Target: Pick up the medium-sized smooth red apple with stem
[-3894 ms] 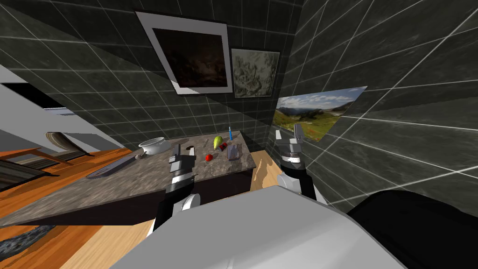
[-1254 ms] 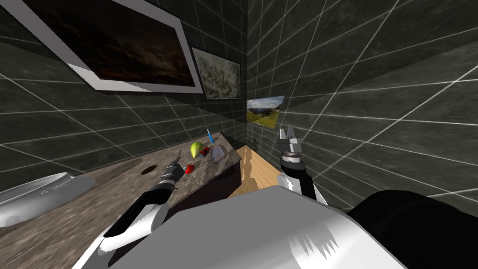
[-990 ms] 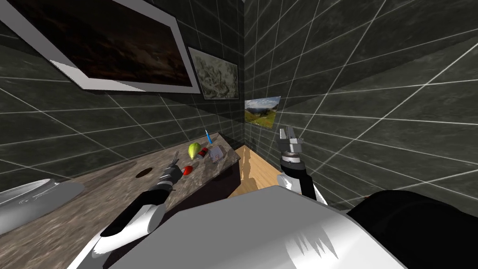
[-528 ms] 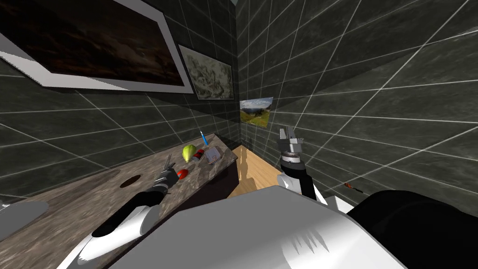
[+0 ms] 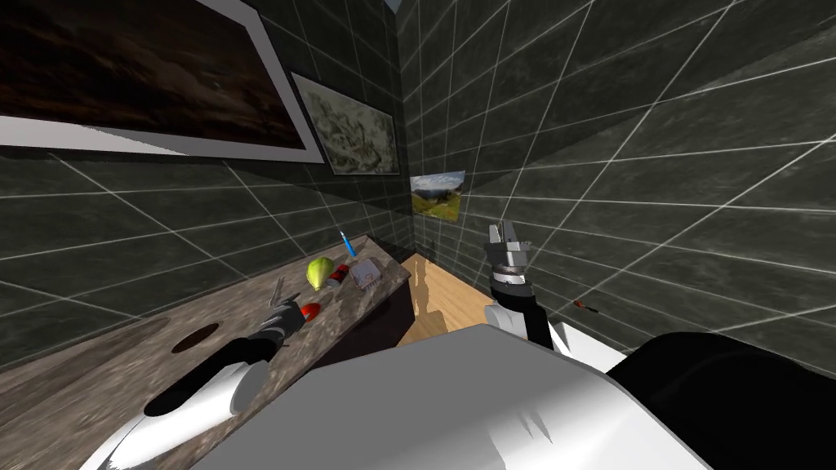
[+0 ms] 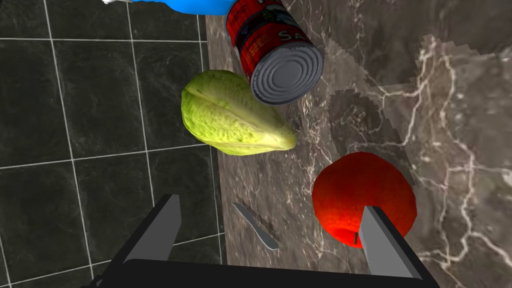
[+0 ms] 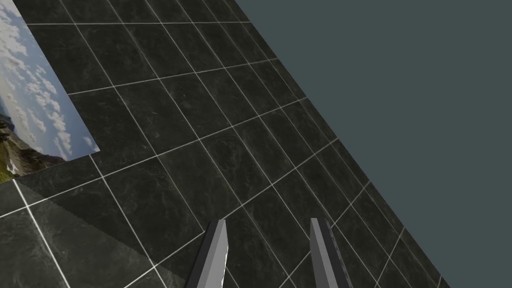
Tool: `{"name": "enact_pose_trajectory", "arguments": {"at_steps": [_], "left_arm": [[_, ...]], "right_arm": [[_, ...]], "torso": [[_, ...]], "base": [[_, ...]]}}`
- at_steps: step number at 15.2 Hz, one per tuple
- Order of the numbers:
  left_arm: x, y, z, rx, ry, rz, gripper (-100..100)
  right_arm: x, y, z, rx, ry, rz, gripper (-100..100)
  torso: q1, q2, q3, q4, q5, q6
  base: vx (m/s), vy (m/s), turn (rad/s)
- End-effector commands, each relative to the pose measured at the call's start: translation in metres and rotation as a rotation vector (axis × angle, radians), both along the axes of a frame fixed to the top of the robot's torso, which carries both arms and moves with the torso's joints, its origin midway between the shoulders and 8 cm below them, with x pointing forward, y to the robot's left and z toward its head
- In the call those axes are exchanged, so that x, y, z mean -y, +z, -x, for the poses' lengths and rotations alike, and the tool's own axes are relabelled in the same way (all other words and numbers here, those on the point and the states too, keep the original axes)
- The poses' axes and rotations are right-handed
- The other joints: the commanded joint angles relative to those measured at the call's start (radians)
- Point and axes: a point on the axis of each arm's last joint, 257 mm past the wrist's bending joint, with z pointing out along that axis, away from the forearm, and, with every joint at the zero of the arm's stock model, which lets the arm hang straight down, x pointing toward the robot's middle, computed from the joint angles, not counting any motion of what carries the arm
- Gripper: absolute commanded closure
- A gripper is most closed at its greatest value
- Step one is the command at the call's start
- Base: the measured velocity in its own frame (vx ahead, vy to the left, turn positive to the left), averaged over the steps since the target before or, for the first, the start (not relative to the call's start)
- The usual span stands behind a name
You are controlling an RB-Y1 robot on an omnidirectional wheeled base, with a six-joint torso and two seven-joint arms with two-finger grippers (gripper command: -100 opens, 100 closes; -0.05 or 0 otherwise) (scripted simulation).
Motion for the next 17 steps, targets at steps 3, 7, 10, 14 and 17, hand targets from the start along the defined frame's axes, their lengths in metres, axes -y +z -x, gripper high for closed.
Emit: {"name": "enact_pose_trajectory", "arguments": {"at_steps": [3, 7, 10, 14, 17], "left_arm": [[-0.021, -0.013, 0.015, -0.067, 0.057, 0.043, -100], [-0.029, -0.025, 0.027, -0.127, 0.089, 0.072, -100], [-0.037, -0.032, 0.036, -0.165, 0.116, 0.096, -100], [-0.049, -0.043, 0.054, -0.224, 0.165, 0.141, -100], [-0.054, -0.05, 0.064, -0.26, 0.189, 0.166, -100]], "right_arm": [[0.0, 0.0, 0.0, 0.0, 0.0, 0.0, 0], [0.0, 0.0, 0.0, 0.0, 0.0, 0.0, 0], [0.0, 0.0, 0.0, 0.0, 0.0, 0.0, 0], [0.0, 0.0, 0.0, 0.0, 0.0, 0.0, 0], [0.0, 0.0, 0.0, 0.0, 0.0, 0.0, 0]], "torso": [[0.0, 0.0, 0.0, 0.0, 0.0, 0.001], [0.0, 0.0, 0.0, 0.0, 0.0, 0.0], [0.0, 0.0, 0.0, 0.0, 0.0, 0.001], [0.001, 0.0, 0.0, 0.0, 0.0, 0.0], [0.0, 0.0, 0.0, 0.0, 0.0, 0.001]], "base": [[-0.023, 0.019, -0.227], [-0.028, 0.022, -0.146], [-0.016, 0.016, -0.155], [-0.023, 0.023, -0.169], [-0.022, 0.023, -0.197]]}}
